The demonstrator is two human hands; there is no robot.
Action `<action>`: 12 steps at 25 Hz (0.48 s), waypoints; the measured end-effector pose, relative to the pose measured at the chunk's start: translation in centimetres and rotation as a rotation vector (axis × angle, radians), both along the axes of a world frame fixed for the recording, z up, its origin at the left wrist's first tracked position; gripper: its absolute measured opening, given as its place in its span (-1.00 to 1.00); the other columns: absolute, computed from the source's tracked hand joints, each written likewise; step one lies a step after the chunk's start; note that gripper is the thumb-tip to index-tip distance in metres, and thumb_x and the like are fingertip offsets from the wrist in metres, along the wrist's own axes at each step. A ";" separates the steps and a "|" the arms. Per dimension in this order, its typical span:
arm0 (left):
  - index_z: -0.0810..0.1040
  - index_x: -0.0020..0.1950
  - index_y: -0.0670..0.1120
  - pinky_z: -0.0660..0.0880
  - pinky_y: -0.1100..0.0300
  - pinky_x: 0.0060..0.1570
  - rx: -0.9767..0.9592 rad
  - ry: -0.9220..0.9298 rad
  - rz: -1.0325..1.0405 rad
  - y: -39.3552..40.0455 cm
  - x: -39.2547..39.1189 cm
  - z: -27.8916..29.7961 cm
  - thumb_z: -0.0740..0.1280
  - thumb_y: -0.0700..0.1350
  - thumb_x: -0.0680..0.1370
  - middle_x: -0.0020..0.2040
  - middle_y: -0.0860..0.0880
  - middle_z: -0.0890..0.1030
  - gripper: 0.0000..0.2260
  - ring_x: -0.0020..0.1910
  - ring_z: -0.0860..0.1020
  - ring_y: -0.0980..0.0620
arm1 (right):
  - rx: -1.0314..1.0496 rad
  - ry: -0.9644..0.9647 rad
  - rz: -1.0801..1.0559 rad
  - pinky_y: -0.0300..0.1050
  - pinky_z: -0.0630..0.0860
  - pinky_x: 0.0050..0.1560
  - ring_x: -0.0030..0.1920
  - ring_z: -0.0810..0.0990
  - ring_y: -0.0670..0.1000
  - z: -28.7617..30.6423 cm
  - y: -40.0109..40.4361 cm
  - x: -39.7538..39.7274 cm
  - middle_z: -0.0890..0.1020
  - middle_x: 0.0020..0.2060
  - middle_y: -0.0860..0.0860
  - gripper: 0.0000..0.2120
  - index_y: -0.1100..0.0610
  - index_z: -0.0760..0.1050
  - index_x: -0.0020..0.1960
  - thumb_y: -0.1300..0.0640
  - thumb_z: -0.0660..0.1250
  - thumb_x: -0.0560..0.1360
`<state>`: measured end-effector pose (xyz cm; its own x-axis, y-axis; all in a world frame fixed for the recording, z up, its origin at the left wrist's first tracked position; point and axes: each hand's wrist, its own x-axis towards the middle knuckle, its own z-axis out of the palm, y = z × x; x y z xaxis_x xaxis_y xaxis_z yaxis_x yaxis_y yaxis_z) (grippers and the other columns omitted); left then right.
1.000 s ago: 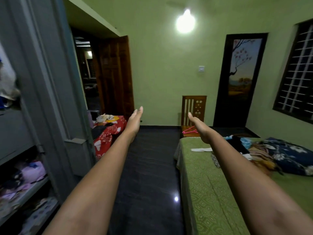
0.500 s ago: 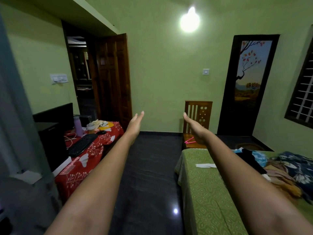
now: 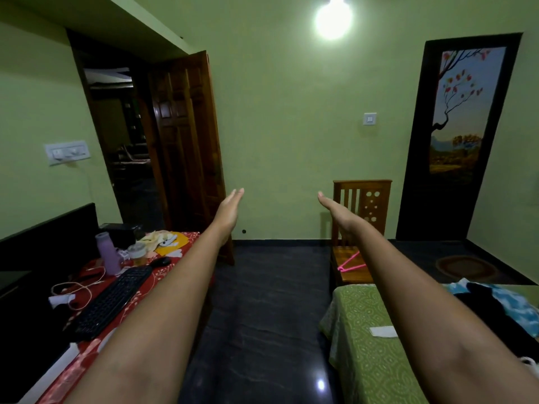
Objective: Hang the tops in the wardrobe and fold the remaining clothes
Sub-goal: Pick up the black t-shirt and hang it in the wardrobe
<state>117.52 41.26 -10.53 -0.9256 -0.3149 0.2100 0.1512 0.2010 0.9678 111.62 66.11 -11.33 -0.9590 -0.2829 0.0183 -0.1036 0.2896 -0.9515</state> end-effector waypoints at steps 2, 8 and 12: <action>0.11 0.55 -0.07 0.08 -0.03 0.50 -0.001 0.050 0.026 -1.3 -6.0 0.9 0.10 0.08 0.65 0.55 -0.04 0.15 -0.49 0.52 0.12 -0.02 | -0.039 0.039 -0.025 0.13 -0.05 0.48 0.54 -0.01 0.11 1.6 -0.5 -6.4 0.02 0.55 0.04 -0.28 0.05 0.00 0.57 -0.31 0.04 0.55; 0.09 0.55 -0.06 0.06 -0.03 0.50 -0.019 0.107 0.032 -3.3 -24.7 3.3 0.01 0.00 0.67 0.55 -0.03 0.14 -0.55 0.53 0.11 0.01 | -0.101 0.119 -0.052 0.02 -0.04 0.48 0.54 0.00 0.04 4.8 -1.5 -24.5 0.07 0.54 -0.01 -0.40 0.08 0.07 0.55 -0.19 0.04 0.61; 0.09 0.55 -0.05 0.06 -0.03 0.50 -0.016 0.069 -0.024 -3.2 -35.3 2.0 -0.01 0.01 0.67 0.55 -0.01 0.13 -0.55 0.53 0.10 0.01 | -0.048 0.096 -0.099 0.08 -0.01 0.47 0.53 0.02 0.08 4.5 -1.4 -34.2 0.08 0.54 -0.01 -0.42 0.06 0.07 0.55 -0.18 0.03 0.62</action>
<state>82.21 38.02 -8.50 -0.9158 -0.2892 0.2788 0.2227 0.2121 0.9515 77.46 64.71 -6.80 -0.9753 -0.1839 0.1224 -0.1679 0.2573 -0.9516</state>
